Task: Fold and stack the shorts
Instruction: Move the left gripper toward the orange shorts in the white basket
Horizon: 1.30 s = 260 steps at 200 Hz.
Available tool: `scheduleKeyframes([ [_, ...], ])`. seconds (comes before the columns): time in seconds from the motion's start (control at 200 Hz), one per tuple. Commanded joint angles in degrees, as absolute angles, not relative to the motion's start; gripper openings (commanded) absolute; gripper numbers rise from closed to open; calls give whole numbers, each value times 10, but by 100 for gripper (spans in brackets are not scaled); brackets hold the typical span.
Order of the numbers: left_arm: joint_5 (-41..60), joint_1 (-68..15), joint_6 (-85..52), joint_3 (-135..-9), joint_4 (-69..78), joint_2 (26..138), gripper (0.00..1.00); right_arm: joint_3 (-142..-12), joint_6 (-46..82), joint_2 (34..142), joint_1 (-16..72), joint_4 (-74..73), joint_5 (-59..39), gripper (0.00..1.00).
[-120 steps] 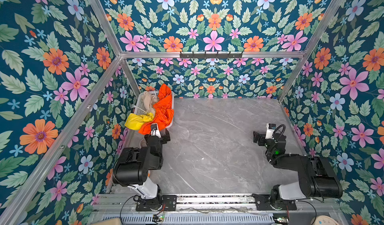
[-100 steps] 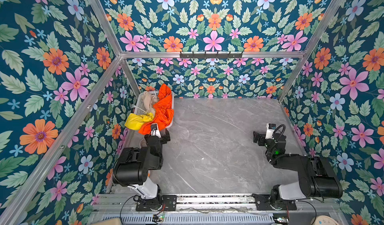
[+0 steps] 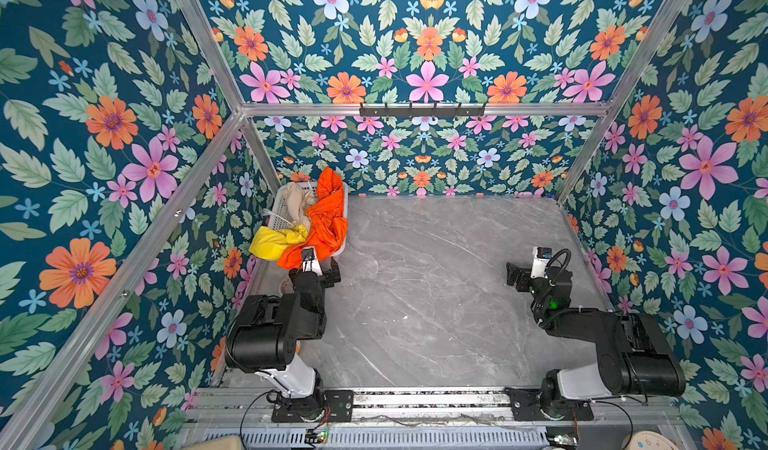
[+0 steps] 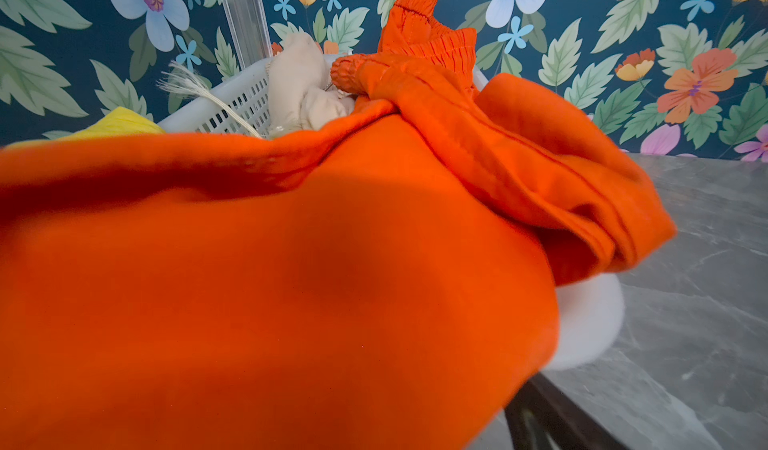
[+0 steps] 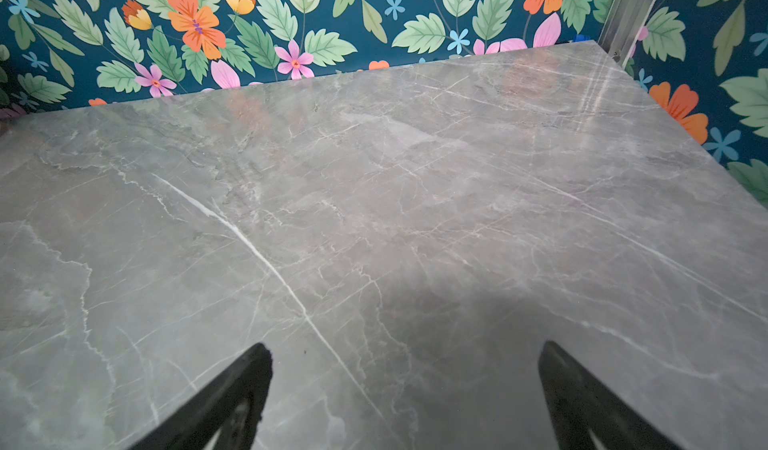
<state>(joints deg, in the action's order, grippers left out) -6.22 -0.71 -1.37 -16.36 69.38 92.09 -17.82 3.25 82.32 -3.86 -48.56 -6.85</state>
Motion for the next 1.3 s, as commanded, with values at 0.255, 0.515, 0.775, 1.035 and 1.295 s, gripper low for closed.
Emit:
scheduleKeyframes([
  [0.255, -64, -6, -10, -163, 705, 920, 100, -179, 29, 823, -38, -498, -63, 99],
  [0.515, -64, -6, -10, -163, 705, 920, 100, -179, 29, 823, -39, -498, -63, 99],
  [0.775, -64, -6, -10, -163, 704, 921, 100, -181, 30, 823, -39, -497, -64, 99],
  [1.035, -63, -6, -13, -156, 713, 912, 100, -179, 30, 823, -38, -498, -64, 99],
  [1.295, -63, -7, -42, -159, 547, 752, 92, -274, 50, 690, -38, -225, -93, 99],
])
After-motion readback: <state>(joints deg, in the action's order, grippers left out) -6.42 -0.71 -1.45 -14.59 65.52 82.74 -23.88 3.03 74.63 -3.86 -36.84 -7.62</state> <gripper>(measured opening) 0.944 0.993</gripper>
